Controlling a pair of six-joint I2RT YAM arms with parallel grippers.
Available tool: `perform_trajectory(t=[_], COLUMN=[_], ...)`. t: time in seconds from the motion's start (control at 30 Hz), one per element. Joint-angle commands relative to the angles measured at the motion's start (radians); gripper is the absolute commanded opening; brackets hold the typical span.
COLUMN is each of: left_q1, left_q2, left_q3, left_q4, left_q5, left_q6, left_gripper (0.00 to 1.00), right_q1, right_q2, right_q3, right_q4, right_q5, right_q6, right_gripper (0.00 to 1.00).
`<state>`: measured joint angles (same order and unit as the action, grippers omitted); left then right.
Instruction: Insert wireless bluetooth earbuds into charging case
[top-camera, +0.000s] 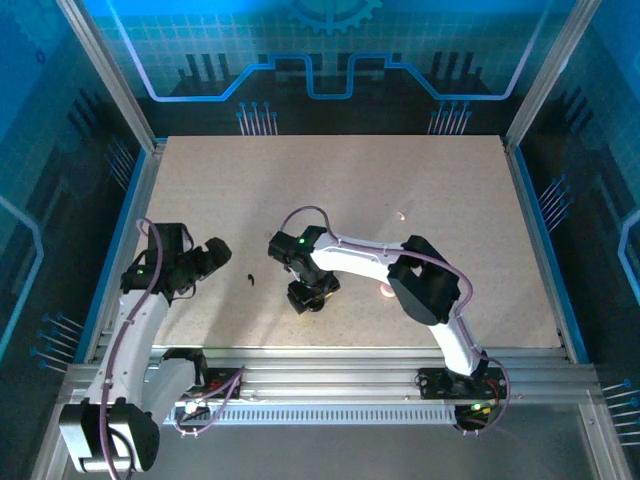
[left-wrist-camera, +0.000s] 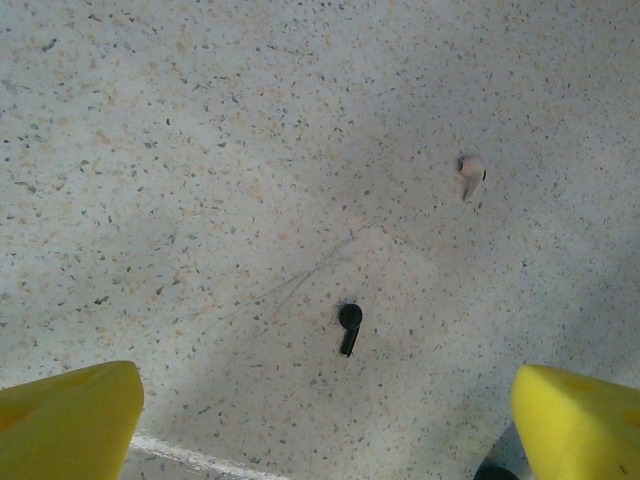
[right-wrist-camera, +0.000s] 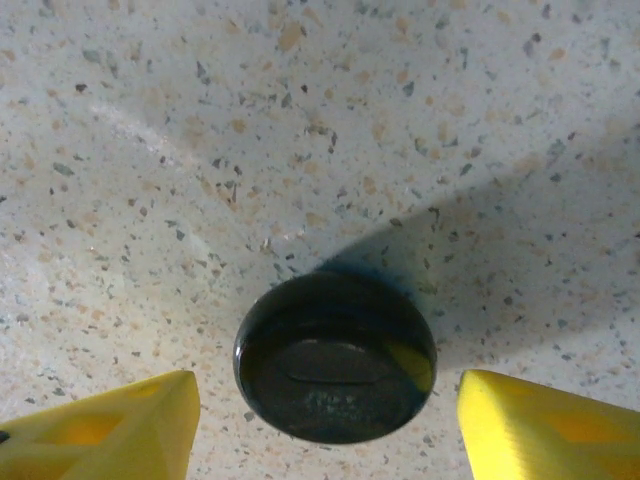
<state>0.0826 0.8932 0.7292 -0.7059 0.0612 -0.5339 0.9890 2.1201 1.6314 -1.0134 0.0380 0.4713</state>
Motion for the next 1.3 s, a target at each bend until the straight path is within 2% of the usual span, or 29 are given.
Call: perform_trajectory(t=[0.0, 0.43, 0.6, 0.83, 0.93, 1.03, 1.13, 1.27], left_q1=[0.009, 0.009, 0.009, 0.009, 0.007, -0.010, -0.076, -0.187], left_q2=[-0.013, -0.017, -0.022, -0.032, -0.056, -0.094, -0.129, -0.143], left_q3=[-0.010, -0.017, -0.021, -0.026, -0.061, -0.129, -0.187, -0.298], left_q4=[-0.009, 0.000, 0.010, 0.060, 0.160, 0.342, 0.524, 0.855], left_q5=[0.023, 0.020, 0.025, 0.071, 0.148, 0.203, 0.206, 0.240], left_q6=[-0.008, -0.003, 0.001, 0.042, 0.054, 0.038, 0.084, 0.188], left_gripper=[0.96, 0.97, 0.97, 0.94, 0.89, 0.82, 0.77, 0.68], right_q1=[-0.016, -0.026, -0.028, -0.040, -0.075, -0.115, -0.174, -0.255], right_q2=[0.023, 0.049, 0.047, -0.050, -0.134, -0.234, -0.329, -0.434], right_q3=[-0.004, -0.027, -0.030, -0.070, -0.118, -0.167, -0.222, -0.308], right_q4=[0.013, 0.030, 0.025, 0.062, 0.128, 0.218, 0.337, 0.542], right_q5=[-0.029, -0.029, -0.023, -0.008, -0.064, -0.136, -0.222, -0.337], right_q6=[0.016, 0.016, 0.016, 0.043, 0.076, 0.130, 0.197, 0.302], right_gripper=[0.66, 0.62, 0.52, 0.49, 0.47, 0.47, 0.47, 0.46])
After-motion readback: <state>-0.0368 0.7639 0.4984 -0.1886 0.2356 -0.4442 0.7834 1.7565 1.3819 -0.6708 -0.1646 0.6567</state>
